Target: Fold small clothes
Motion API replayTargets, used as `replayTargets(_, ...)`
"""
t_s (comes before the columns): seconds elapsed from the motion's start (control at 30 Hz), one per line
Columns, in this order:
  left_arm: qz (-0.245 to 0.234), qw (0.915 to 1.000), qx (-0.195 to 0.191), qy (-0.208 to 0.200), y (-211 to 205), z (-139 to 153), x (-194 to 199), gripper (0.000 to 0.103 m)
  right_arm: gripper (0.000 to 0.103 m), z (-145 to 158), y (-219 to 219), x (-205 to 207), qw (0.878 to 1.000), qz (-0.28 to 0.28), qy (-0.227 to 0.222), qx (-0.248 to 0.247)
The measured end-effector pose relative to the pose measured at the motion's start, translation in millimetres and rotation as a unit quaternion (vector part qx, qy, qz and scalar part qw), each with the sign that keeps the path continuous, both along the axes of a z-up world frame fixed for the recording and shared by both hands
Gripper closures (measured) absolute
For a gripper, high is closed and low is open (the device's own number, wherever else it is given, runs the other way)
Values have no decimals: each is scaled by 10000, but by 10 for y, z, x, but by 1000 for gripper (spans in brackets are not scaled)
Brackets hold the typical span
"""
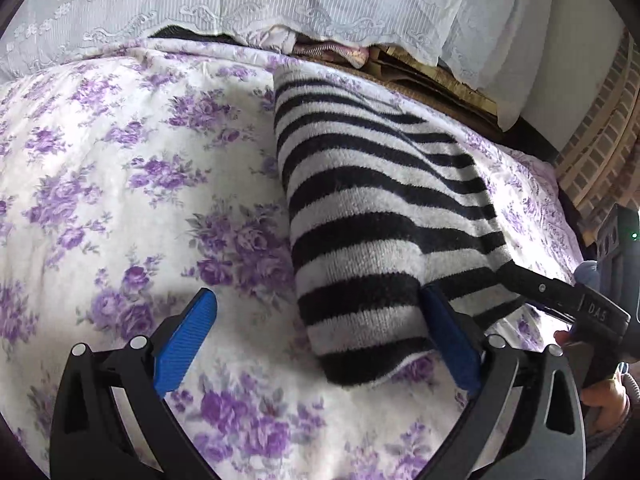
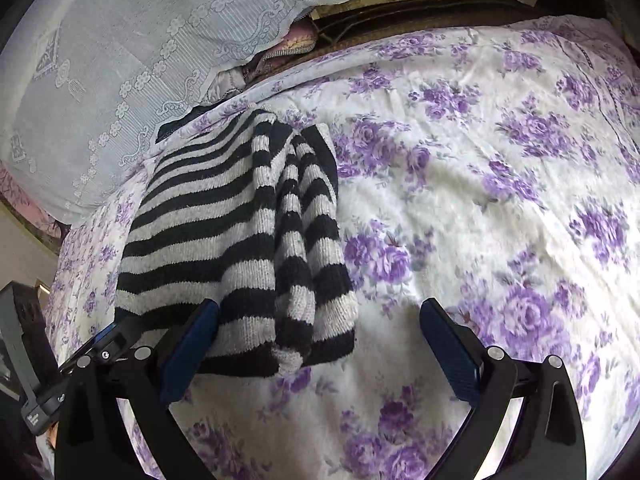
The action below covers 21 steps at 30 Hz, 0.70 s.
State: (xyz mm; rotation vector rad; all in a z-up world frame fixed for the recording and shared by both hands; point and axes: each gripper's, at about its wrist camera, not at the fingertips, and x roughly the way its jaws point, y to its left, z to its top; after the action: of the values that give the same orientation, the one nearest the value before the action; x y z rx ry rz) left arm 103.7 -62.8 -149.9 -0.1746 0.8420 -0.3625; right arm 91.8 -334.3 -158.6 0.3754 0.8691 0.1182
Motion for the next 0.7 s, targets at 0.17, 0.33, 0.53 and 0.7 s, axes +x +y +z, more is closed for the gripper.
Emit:
replayTargets(0.17,-28,9986,9,-526,11,349,-131,5,3,402,-34,-147,9977,34,-603,302)
replayTargets(0.33,-42,9983,82,-571,-135,497,135,5,3,667,58,128,9813,670,-747,1643)
replayTargets(0.53,260,9990,305,-187,-139,236,558,5,3,369,336,915,9559,1223,-294,2655)
replayTargets(0.7,-6,9993,-314,211,25,3,722,4,4,107,174,1128,9494,1202,-147,2897)
